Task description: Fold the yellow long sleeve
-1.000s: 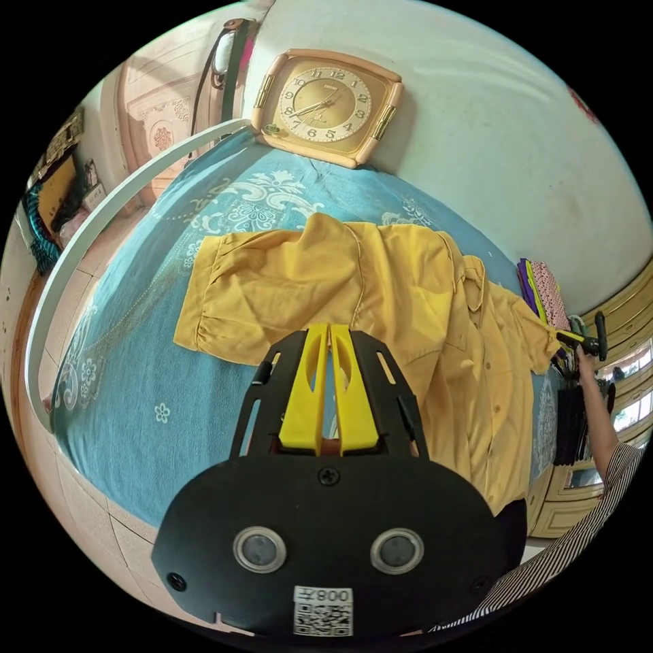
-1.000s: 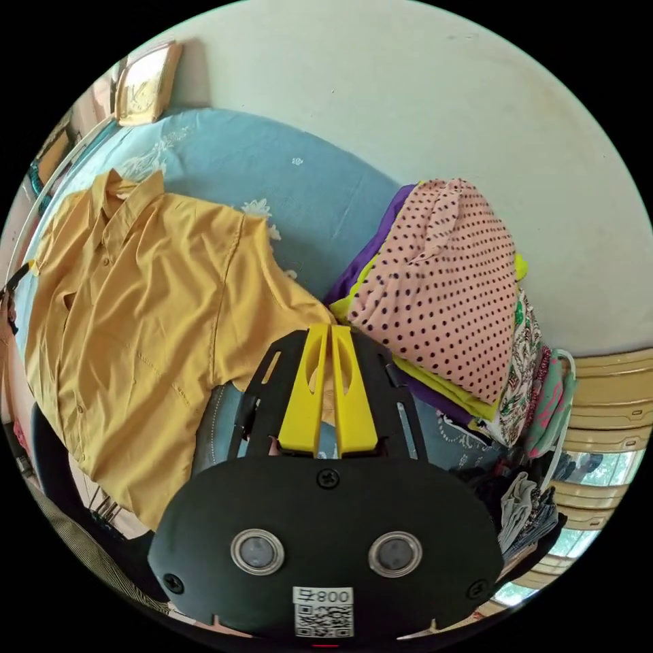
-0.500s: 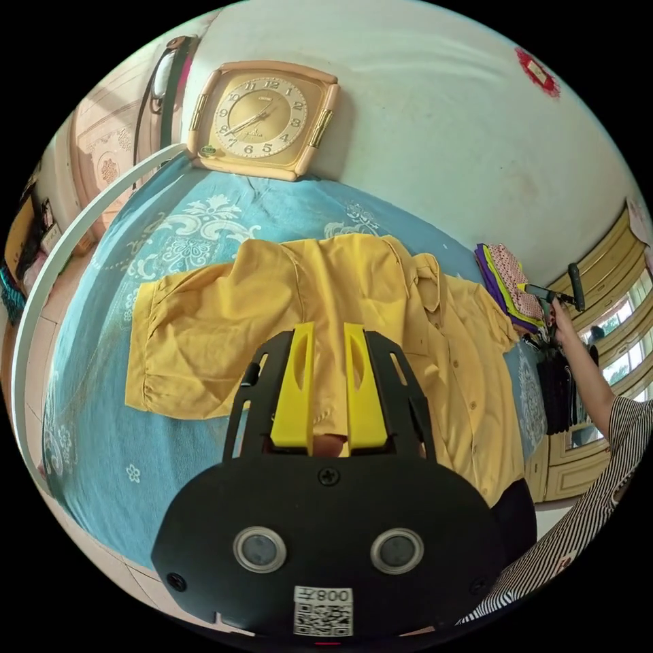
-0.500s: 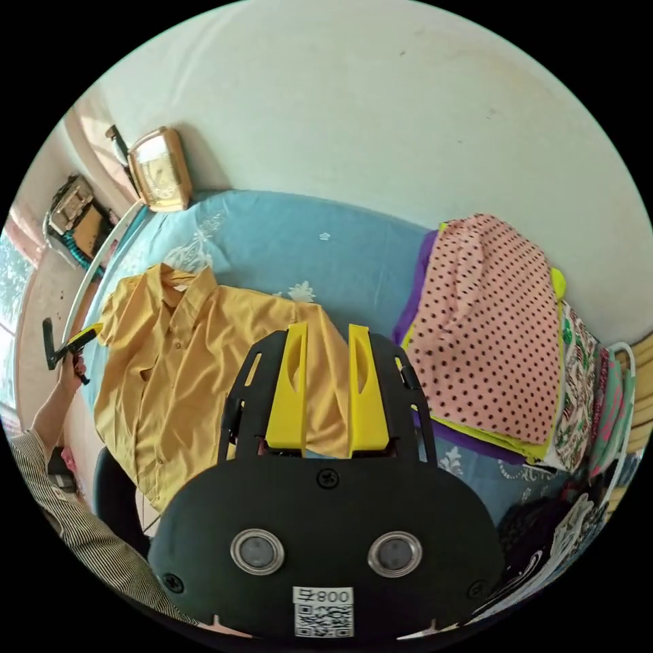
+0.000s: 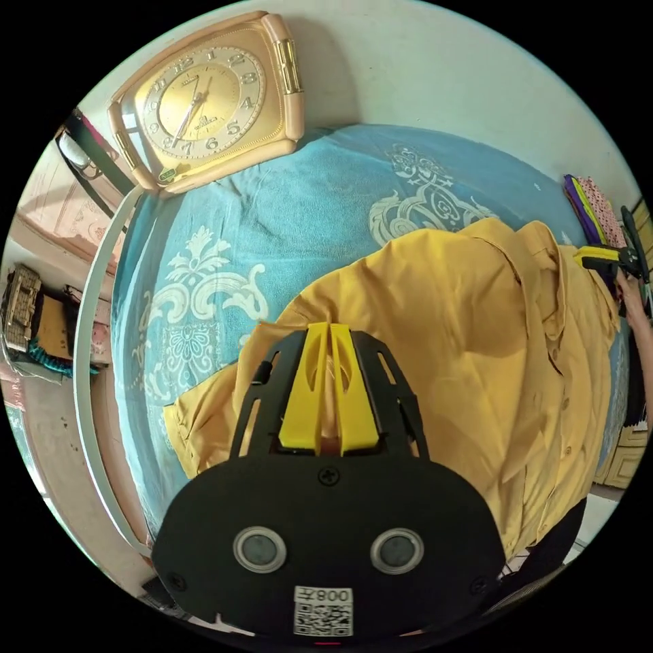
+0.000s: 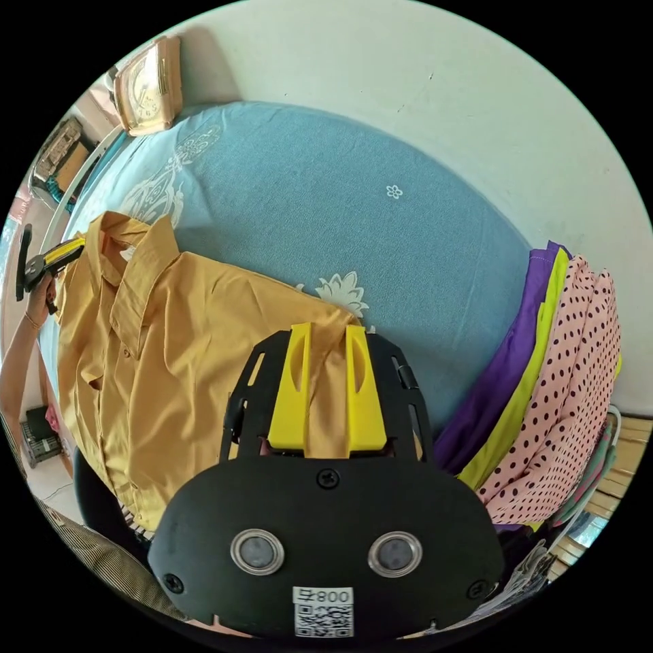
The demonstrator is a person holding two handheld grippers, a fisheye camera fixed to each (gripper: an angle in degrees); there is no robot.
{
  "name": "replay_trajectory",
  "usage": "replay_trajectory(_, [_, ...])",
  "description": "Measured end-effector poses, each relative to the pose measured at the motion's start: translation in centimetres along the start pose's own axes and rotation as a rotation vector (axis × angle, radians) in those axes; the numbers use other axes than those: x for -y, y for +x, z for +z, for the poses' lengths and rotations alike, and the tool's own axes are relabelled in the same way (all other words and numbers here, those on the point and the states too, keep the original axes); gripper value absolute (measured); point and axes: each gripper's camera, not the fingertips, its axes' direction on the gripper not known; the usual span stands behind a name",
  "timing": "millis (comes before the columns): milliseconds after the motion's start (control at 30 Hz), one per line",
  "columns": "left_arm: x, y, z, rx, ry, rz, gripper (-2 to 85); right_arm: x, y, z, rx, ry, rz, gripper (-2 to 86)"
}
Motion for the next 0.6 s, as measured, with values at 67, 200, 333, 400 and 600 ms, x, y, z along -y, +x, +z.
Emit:
replay_trajectory(67, [0.2, 0.4, -0.4, 0.027, 0.030, 0.005, 1.4, 0.2, -0.7, 0.2, -0.049, -0.011, -0.046, 2.5])
replay_trajectory(200, [1.3, -0.3, -1.9, 0.031, 0.110, -0.051, 0.6, 0.7, -0.6, -0.4, -0.109, 0.026, -0.032, 1.0])
replay_trajectory(333, [2.5, -0.9, -3.2, 0.031, 0.187, -0.107, 0.5, 1.7, 1.2, -1.9, -0.063, 0.109, 0.052, 0.7])
replay_trajectory(400, [3.6, -0.8, -3.8, 0.044, 0.233, -0.102, 0.6, 2.4, 1.8, -2.5, -0.065, 0.138, 0.076, 0.7])
replay_trajectory(600, [5.5, -0.1, -0.7, 0.073, 0.105, -0.107, 3.3, 4.6, 3.7, 0.9, -0.029, 0.057, 0.152, 2.2])
